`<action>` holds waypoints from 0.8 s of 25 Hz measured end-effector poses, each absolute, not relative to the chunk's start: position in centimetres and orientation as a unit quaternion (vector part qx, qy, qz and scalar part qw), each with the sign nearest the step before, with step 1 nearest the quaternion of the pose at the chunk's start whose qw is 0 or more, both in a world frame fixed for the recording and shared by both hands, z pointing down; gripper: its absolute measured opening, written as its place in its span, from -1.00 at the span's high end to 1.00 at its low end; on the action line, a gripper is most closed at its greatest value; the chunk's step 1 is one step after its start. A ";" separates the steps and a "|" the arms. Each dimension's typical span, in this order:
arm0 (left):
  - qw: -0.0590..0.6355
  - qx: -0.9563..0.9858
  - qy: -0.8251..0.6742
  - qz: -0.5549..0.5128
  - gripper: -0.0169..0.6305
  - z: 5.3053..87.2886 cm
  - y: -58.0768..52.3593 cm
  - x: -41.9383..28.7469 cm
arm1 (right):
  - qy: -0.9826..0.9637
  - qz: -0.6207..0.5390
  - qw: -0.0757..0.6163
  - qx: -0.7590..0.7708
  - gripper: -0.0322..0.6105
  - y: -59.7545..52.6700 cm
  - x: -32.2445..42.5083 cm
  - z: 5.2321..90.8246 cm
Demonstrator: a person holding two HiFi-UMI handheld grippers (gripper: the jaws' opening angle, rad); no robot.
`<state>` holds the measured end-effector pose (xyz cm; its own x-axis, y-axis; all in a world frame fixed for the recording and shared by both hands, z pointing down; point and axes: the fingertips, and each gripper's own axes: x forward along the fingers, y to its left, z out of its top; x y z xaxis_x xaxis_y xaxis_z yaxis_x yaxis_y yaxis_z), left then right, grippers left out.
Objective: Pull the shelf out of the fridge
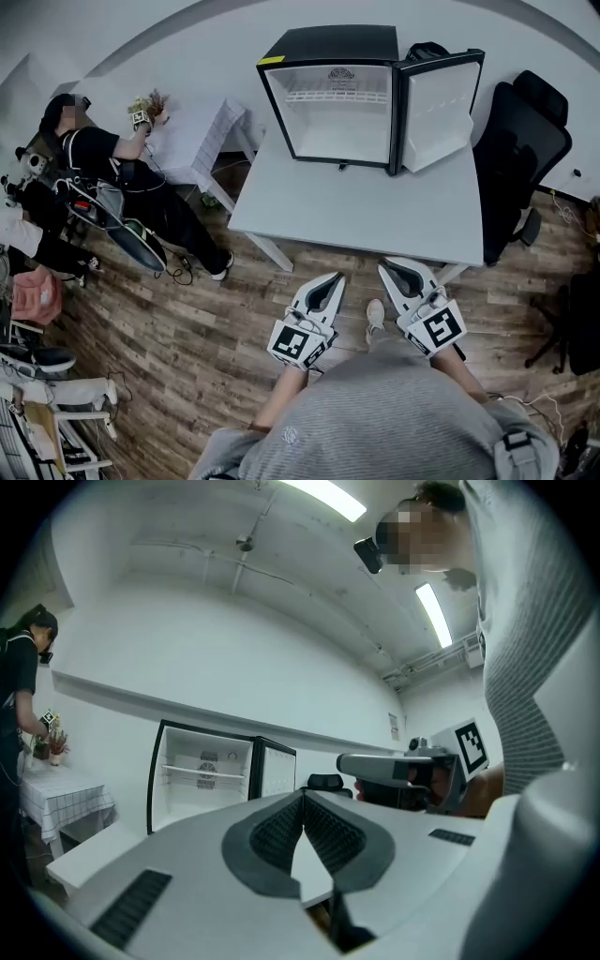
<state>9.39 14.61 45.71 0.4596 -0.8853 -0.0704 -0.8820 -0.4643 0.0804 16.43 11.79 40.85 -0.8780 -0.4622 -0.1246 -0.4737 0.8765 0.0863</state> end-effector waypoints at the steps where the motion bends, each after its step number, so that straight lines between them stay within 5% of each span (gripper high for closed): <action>1: 0.018 0.854 -0.517 -0.051 0.91 45.7 13.6 9.3 | 0.968 0.057 0.050 -0.241 0.86 11.0 16.3 40.8; 20: 0.014 0.839 -0.543 -0.035 0.91 43.7 -2.5 6.9 | 0.974 0.051 0.028 -0.218 0.86 -5.0 14.5 40.3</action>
<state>6.93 -2.52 43.72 0.4075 -0.9122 -0.0427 -0.9103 -0.4095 0.0609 14.45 -5.02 40.27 -0.9038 -0.4209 -0.0768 -0.4267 0.9001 0.0880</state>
